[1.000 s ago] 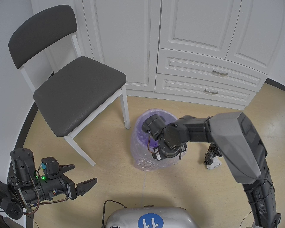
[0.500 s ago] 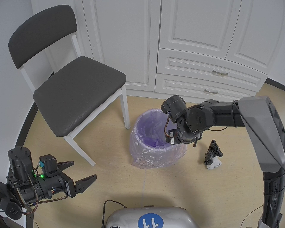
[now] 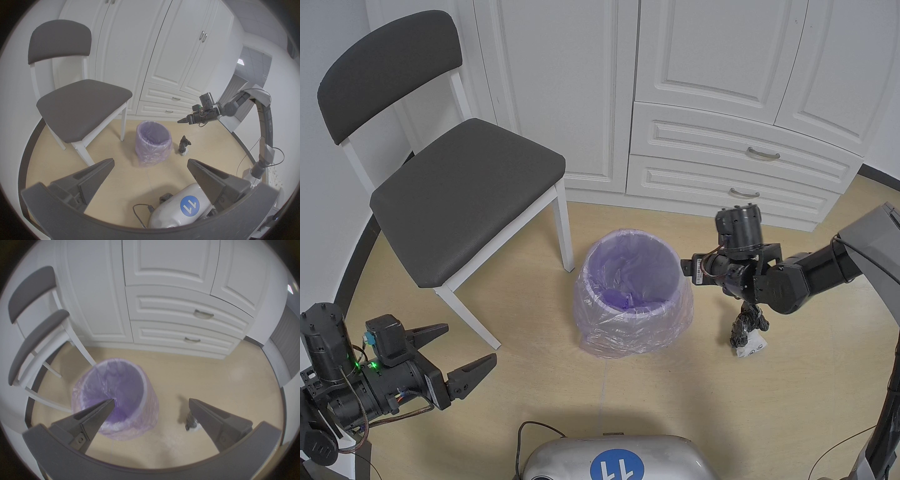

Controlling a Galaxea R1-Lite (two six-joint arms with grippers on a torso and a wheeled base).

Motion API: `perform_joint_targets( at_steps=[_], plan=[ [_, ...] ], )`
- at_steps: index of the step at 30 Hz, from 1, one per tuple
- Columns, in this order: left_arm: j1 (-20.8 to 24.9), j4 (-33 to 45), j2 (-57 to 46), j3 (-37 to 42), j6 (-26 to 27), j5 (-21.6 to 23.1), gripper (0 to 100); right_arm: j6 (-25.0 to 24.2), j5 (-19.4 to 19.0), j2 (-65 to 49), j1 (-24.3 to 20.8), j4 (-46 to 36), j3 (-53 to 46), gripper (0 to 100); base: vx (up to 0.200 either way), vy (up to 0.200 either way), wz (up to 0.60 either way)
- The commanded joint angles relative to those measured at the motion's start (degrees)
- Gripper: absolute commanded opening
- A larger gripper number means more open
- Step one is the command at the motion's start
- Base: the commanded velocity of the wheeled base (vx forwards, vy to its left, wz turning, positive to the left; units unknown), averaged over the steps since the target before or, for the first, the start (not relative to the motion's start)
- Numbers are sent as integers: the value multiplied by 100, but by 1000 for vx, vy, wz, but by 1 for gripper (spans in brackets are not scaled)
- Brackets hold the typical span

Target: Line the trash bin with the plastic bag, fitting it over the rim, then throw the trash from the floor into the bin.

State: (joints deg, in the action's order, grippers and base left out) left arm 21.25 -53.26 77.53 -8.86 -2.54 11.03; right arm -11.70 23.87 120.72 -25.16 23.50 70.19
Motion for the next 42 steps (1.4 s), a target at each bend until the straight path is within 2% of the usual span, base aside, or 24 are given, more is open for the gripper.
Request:
perform_joint_targets(
  at_steps=[1, 4, 7, 14, 26, 32, 38, 40, 42],
  plan=[
    [160, -44, -880, -89, 43, -31, 100, 1214, -1033, -295, 1628, 2396, -1851, 100, 0, 0, 0],
    [108, -35, -871, -151, 227, -57, 100, 1293, -1438, -242, 1936, 2405, -1930, 100, 0, 0, 0],
    [99, -44, -854, -195, 456, -321, 100, 1452, -1763, -14, 2252, 2369, -1799, 100, 0, 0, 0],
    [108, -35, -1276, -168, 878, -470, 100, 1627, -1798, 478, 2437, 2299, -1412, 100, 0, 0, 0],
    [81, 44, -1592, -353, 878, -479, 100, 1627, -1824, 1709, 2463, 2264, -814, 100, 0, 0, 0],
    [81, 44, -1504, -335, 878, -479, 100, 1592, -1947, 2289, 2648, 1745, -261, 100, 0, 0, 0],
    [81, 44, -1557, -335, 878, -488, 100, 1575, -1947, 2799, 2701, 1719, 12, 100, 0, 0, 0],
    [81, 53, -1575, -335, 878, -488, 100, 1531, -1974, 2895, 2718, 1684, 109, 100, 0, 0, 0],
    [72, 44, -1583, -335, 878, -488, 100, 1258, -2114, 2939, 2736, 1561, 267, 100, 0, 0, 0]
  ],
)
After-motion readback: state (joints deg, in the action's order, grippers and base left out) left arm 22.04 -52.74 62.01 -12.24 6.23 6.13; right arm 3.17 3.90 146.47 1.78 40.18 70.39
